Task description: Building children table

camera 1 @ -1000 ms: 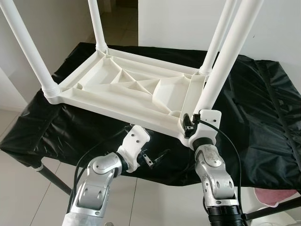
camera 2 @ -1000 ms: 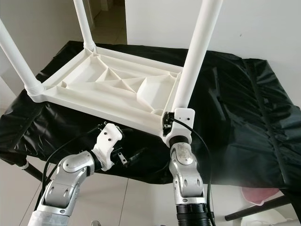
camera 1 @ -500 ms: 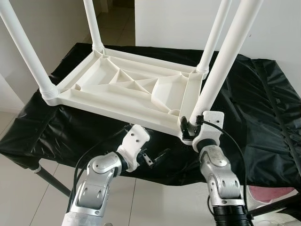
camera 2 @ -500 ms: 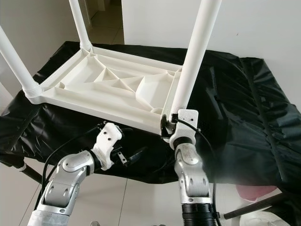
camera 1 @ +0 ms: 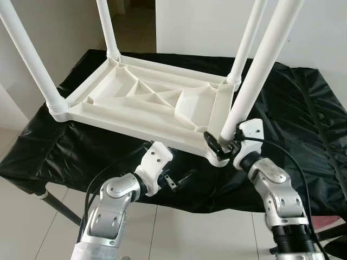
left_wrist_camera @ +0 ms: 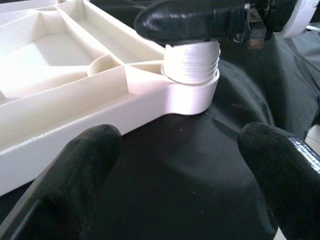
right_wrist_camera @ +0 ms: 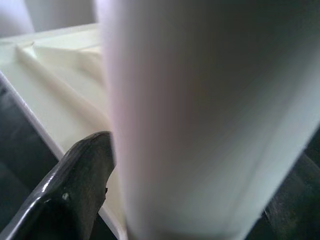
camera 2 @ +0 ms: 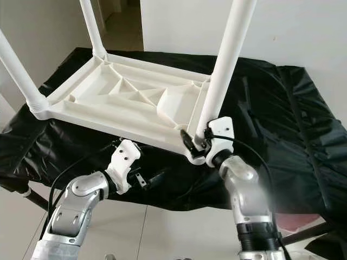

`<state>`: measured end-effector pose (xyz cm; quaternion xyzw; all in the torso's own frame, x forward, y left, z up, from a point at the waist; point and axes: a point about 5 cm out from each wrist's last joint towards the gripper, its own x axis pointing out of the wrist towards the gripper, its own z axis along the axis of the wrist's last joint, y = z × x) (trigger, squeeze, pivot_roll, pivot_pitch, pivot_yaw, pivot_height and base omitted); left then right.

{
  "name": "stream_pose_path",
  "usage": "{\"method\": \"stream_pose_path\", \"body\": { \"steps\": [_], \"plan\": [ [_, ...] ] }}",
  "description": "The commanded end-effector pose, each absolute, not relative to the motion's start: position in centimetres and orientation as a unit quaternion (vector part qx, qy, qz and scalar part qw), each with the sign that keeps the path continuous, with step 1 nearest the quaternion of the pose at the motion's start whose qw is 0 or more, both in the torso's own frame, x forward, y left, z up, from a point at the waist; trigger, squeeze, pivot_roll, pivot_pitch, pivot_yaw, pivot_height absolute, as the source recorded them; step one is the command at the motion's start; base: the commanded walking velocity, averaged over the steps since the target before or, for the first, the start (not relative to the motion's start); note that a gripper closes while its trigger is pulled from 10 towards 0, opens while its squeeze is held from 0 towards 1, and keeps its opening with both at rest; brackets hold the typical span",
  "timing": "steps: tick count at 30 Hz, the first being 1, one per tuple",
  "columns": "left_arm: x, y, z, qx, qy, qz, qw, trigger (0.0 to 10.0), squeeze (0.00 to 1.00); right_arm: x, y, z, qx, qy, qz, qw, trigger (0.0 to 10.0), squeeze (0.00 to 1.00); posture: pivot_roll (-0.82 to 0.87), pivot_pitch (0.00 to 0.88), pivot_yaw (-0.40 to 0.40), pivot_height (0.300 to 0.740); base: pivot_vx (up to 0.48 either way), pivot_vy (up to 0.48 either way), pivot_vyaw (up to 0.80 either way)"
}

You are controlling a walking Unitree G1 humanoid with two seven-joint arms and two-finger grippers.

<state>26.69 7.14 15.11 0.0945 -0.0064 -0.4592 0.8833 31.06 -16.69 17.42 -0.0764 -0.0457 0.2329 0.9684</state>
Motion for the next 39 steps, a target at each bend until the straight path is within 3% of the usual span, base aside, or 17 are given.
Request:
{"method": "stream_pose_path", "body": {
  "steps": [1, 2, 3, 4, 5, 6, 18, 19, 29, 34, 39],
  "plan": [
    [27.2, 7.5, 15.3, 0.098, -0.015, -0.382, 0.919, 10.0, 0.0, 31.3, -16.5, 17.0, -0.092, -0.043, 0.259, 0.96, 10.0, 0.0, -0.02, 0.096, 0.014, 0.74, 0.0, 0.0, 0.0],
    [27.2, 7.5, 15.4, 0.099, -0.015, -0.383, 0.918, 10.0, 0.0, 31.6, -16.7, 16.9, -0.1, -0.039, 0.27, 0.957, 9.8, 0.0, -0.02, 0.095, 0.013, 0.74, 0.0, 0.0, 0.0],
    [27.2, 7.5, 15.4, 0.099, -0.016, -0.383, 0.918, 10.0, 0.0, 31.8, -16.8, 16.7, -0.111, -0.034, 0.274, 0.955, 7.6, 0.0, -0.01, 0.093, 0.012, 0.74, 0.0, 0.0, 0.0],
    [27.2, 7.5, 15.4, 0.099, -0.016, -0.382, 0.918, 10.0, 0.0, 31.9, -16.9, 16.6, -0.123, -0.034, 0.275, 0.953, 4.7, 0.0, -0.01, 0.093, 0.01, 0.74, 0.0, 0.0, 0.0],
    [27.2, 7.5, 15.4, 0.099, -0.016, -0.382, 0.918, 10.0, 0.0, 31.9, -16.9, 16.6, -0.123, -0.034, 0.275, 0.953, 4.7, 0.0, -0.01, 0.093, 0.01, 0.74, 0.0, 0.0, 0.0],
    [27.3, 7.8, 15.5, 0.1, -0.017, -0.377, 0.921, 10.0, 0.0, 31.9, -16.8, 16.5, -0.121, -0.032, 0.293, 0.948, 0.0, 0.0, 0.0, 0.089, 0.012, 0.74, 0.0, 0.0, 0.0],
    [27.3, 7.9, 15.6, 0.103, -0.016, -0.377, 0.92, 10.0, 0.0, 31.7, -16.6, 16.2, -0.104, -0.041, 0.312, 0.943, 0.0, 0.0, 0.0, 0.085, 0.024, 0.74, 0.0, 0.0, 0.0],
    [27.4, 7.9, 15.6, 0.103, -0.016, -0.378, 0.92, 10.0, 0.0, 31.7, -16.6, 16.2, -0.101, -0.044, 0.307, 0.945, 9.6, 0.0, -0.01, 0.086, 0.025, 0.74, 0.0, 0.0, 0.0],
    [27.7, 7.3, 15.5, 0.093, -0.014, -0.38, 0.92, 10.0, 0.0, 31.9, -16.3, 15.8, -0.075, -0.022, 0.211, 0.974, 10.0, 0.0, -0.02, 0.079, 0.006, 0.74, 0.0, 0.0, 0.0],
    [27.5, 7.1, 15.3, 0.087, -0.012, -0.379, 0.921, 10.0, 0.0, 31.8, -15.8, 15.0, -0.041, 0.016, 0.091, 0.995, 10.0, 0.0, -0.02, 0.071, -0.01, 0.74, 0.0, 0.0, 0.0],
    [27.5, 7.2, 15.2, 0.088, -0.012, -0.378, 0.922, 10.0, 0.0, 31.4, -15.5, 14.5, -0.036, 0.026, 0.041, 0.998, 10.0, 0.0, -0.02, 0.072, -0.018, 0.74, 0.0, 0.0, 0.0]
  ]
}}
